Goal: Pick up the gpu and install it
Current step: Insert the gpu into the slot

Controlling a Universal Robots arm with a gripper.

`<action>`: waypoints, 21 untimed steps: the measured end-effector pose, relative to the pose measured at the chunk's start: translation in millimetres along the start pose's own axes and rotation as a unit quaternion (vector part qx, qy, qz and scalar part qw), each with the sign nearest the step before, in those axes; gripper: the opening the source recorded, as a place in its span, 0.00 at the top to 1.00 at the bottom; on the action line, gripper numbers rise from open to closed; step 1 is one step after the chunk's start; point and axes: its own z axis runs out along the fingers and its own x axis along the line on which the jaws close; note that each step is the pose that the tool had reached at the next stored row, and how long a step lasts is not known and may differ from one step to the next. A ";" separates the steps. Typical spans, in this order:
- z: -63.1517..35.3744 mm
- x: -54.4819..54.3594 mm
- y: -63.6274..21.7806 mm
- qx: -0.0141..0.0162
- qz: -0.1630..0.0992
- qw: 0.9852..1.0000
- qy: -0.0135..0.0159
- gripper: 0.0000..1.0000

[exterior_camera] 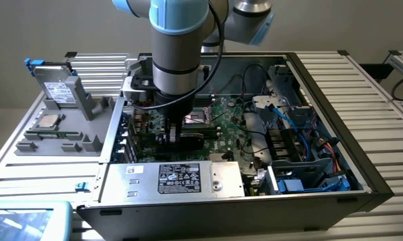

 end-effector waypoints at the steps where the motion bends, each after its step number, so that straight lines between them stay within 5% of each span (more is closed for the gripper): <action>1: 0.1 0.0 0.1 0.000 0.000 1.000 0.000 0.71; 21: 1.4 0.1 -0.6 -0.002 -0.001 1.000 0.000 0.71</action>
